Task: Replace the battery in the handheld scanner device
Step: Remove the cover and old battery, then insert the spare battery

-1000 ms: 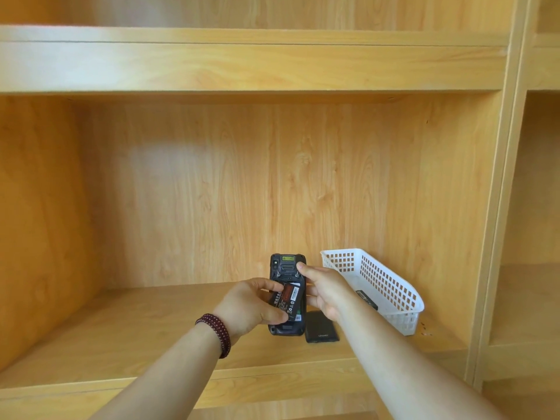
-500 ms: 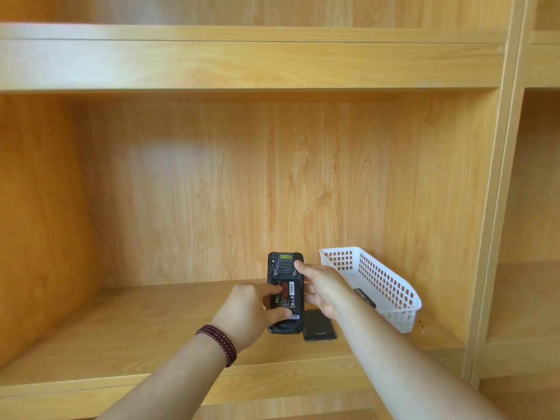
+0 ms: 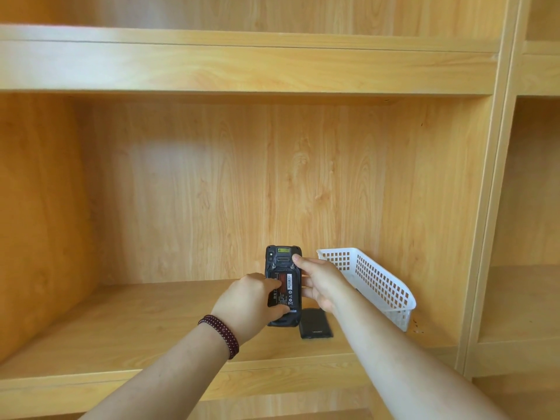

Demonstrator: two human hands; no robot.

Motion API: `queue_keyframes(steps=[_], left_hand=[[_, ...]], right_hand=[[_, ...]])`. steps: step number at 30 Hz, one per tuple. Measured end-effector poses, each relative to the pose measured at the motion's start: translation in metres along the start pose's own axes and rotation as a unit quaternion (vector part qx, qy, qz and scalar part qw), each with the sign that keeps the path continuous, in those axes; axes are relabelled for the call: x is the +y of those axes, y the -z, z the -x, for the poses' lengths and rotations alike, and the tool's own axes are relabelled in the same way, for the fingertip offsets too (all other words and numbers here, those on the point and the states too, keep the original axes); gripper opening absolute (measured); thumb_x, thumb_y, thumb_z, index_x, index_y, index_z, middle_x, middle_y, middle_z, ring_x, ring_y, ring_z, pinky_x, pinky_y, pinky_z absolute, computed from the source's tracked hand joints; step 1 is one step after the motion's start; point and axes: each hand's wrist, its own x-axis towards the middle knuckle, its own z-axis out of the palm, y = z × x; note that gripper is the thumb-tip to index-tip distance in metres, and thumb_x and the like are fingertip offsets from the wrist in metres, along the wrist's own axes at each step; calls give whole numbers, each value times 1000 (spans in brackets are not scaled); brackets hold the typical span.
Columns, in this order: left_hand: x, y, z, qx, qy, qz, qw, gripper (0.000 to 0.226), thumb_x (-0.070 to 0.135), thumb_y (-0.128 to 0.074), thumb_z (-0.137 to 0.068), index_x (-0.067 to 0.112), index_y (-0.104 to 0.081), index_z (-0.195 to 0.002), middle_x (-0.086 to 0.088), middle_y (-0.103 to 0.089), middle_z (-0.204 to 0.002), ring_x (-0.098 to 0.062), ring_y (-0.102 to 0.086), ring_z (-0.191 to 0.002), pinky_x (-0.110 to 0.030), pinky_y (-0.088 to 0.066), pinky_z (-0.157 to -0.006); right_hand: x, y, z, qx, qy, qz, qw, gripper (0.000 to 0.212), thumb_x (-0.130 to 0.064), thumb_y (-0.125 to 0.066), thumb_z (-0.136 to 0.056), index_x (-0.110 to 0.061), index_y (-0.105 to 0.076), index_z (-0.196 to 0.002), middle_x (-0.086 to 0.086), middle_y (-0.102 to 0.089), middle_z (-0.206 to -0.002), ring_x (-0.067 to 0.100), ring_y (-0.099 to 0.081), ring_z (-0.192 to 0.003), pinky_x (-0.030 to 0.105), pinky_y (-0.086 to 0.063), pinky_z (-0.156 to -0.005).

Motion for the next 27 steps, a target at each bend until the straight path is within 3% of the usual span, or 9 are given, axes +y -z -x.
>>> queue_keyframes(steps=[5, 10, 14, 16, 18, 20, 23, 24, 27], left_hand=[[-1, 2, -4, 11, -15, -40, 999, 42, 47, -65, -84, 26, -65, -120, 6, -51, -91, -15, -55, -80, -23, -47, -69], [-7, -6, -4, 48, 13, 3, 999, 50, 45, -69, -81, 27, -63, -128, 2, -56, -108, -18, -53, -102, -32, -51, -83], [-16, -11, -5, 87, 17, 63, 994, 29, 33, -68, -87, 26, -72, -115, 2, -56, -106, -18, -53, -102, -33, -50, -89], [-16, -9, -7, 109, 62, 140, 982, 23, 27, -73, -83, 25, -74, -106, 6, -54, -105, -13, -55, -94, -28, -50, -85], [-15, -4, -10, 123, 127, 214, 961, 29, 26, -80, -76, 24, -67, -101, 7, -53, -103, -11, -56, -86, -22, -49, -74], [-16, 2, -15, 82, 218, 315, 920, 43, 25, -84, -71, 21, -56, -102, 5, -56, -103, -15, -61, -86, -27, -53, -71], [-20, 13, -19, -47, 304, 511, 803, 48, 18, -82, -75, 13, -55, -114, -8, -71, -104, -24, -71, -88, -39, -61, -67], [-21, 16, -20, -78, 300, 529, 790, 43, 15, -79, -78, 10, -58, -116, -10, -74, -101, -25, -73, -86, -37, -60, -64], [-22, 20, -22, -108, 270, 531, 796, 28, 12, -73, -84, 3, -64, -109, -11, -76, -97, -25, -74, -85, -36, -60, -64]], right_hand=[[-7, -3, 0, -2, 13, -3, 1000, 16, -21, -63, -94, -8, -70, -100, 13, -74, -106, 25, -71, -92, 34, -59, -66], [-13, -5, 3, 14, 29, 1, 999, 13, -20, -65, -93, -9, -70, -96, 14, -74, -107, 27, -71, -94, 35, -60, -66], [-15, -6, 4, 22, 33, -2, 999, 12, -20, -66, -92, -9, -70, -94, 15, -74, -107, 29, -71, -97, 39, -61, -71], [-15, -8, 5, 16, 34, -3, 999, 12, -21, -66, -92, -10, -70, -94, 15, -73, -107, 28, -71, -96, 39, -61, -72], [-16, -11, 6, 11, 39, -5, 999, 10, -21, -66, -92, -11, -70, -93, 12, -74, -104, 24, -71, -91, 37, -60, -71], [-18, -13, 7, 6, 45, -11, 999, 11, -21, -66, -93, -11, -70, -95, 12, -74, -105, 23, -71, -92, 37, -60, -71], [-22, -15, 8, -3, 49, -11, 999, 10, -20, -65, -93, -12, -70, -95, 10, -74, -103, 21, -71, -92, 35, -59, -70], [-22, -15, 8, -7, 52, -8, 999, 9, -20, -65, -93, -13, -70, -94, 9, -74, -103, 20, -71, -92, 34, -59, -70], [-21, -15, 9, -24, 60, -16, 998, 10, -21, -65, -93, -13, -71, -96, 8, -75, -103, 21, -71, -95, 33, -60, -73]])
